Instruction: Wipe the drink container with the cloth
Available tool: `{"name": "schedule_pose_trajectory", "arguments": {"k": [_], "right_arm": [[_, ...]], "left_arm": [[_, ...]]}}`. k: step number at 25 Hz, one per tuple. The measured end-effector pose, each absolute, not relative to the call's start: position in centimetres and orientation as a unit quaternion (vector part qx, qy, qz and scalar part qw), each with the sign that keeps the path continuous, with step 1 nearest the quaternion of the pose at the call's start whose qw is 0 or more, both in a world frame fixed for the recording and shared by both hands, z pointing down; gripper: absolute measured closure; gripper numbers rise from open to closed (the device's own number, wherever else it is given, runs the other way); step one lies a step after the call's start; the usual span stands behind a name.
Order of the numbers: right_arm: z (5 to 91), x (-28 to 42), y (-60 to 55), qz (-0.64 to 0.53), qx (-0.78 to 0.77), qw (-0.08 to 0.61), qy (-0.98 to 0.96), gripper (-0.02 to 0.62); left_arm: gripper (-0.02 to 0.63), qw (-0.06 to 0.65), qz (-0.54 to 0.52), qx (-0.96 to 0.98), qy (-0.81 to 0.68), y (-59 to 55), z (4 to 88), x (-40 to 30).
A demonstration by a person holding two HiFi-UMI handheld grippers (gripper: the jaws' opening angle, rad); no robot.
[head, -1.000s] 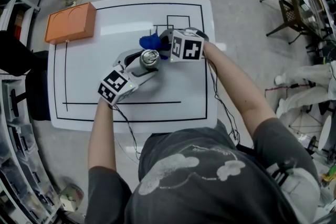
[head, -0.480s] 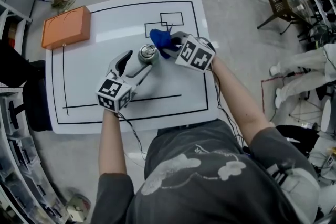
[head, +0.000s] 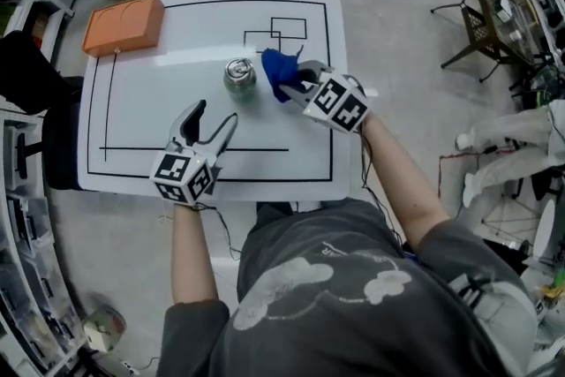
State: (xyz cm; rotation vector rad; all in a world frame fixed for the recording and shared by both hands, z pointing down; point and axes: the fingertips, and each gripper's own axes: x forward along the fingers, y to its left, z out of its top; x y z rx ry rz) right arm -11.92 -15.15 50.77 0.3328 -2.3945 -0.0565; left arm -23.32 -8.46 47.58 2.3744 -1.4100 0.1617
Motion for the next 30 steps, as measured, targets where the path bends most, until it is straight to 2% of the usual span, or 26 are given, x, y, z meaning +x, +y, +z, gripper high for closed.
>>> {"name": "schedule_pose_trajectory", "arguments": {"k": [4, 7, 9, 12, 16, 30], "right_arm": [[50.2, -10.5, -13.9, -0.039, 0.107, 0.349, -0.93, 0.552], [50.0, -9.2, -12.7, -0.049, 0.095, 0.339, -0.935, 0.552], [49.7, -8.4, -11.7, -0.056, 0.087, 0.329, -0.939, 0.552], [48.9, -7.5, -10.1, -0.062, 0.073, 0.307, -0.947, 0.552], [47.9, -6.3, -8.1, -0.073, 0.051, 0.285, -0.955, 0.552], [48.6, 3.8, -1.1, -0.075, 0.004, 0.273, -0.959, 0.553]], "left_arm": [[0.342, 0.196, 0.038, 0.814, -0.545, -6.1, 46.9, -22.0], [0.417, 0.192, 0.048, 0.787, -0.585, -4.7, 47.1, -20.8], [0.494, 0.188, 0.049, 0.768, -0.611, -3.8, 47.0, -19.8], [0.552, 0.184, 0.046, 0.74, -0.645, -2.3, 46.7, -18.2], [0.572, 0.181, 0.045, 0.714, -0.675, -0.4, 46.6, -16.0], [0.581, 0.186, 0.033, 0.672, -0.716, 7.3, 47.5, -5.7]]}}
